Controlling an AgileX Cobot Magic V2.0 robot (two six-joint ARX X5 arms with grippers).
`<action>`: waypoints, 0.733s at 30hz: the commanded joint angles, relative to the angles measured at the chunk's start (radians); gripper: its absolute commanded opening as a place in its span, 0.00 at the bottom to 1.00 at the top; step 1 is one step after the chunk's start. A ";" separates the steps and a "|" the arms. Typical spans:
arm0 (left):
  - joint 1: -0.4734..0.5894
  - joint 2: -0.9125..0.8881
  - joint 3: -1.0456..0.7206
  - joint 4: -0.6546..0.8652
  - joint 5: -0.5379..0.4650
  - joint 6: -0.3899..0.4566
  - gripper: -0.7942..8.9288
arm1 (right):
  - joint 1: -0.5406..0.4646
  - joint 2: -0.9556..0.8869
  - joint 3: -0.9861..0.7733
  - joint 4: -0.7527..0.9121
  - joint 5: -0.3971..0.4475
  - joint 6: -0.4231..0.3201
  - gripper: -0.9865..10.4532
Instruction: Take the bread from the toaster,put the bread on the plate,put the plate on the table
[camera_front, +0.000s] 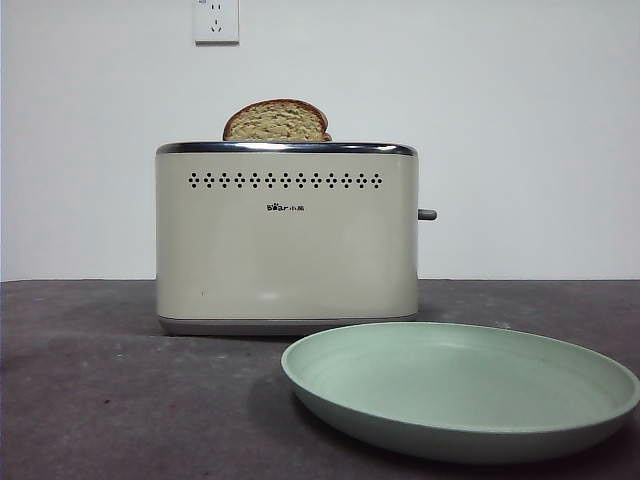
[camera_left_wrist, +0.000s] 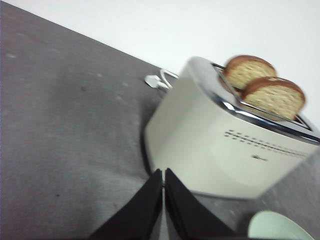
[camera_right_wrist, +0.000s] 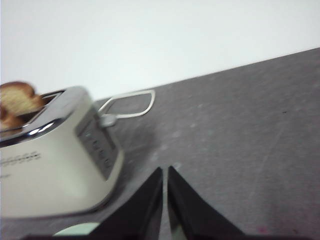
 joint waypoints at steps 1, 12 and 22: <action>0.002 0.073 0.103 -0.049 0.050 0.101 0.09 | 0.000 0.076 0.089 -0.055 -0.040 -0.073 0.09; -0.025 0.286 0.379 -0.317 0.225 0.327 0.09 | 0.035 0.349 0.406 -0.445 -0.209 -0.325 0.09; -0.114 0.312 0.444 -0.404 0.249 0.388 0.10 | 0.140 0.424 0.492 -0.625 -0.200 -0.393 0.09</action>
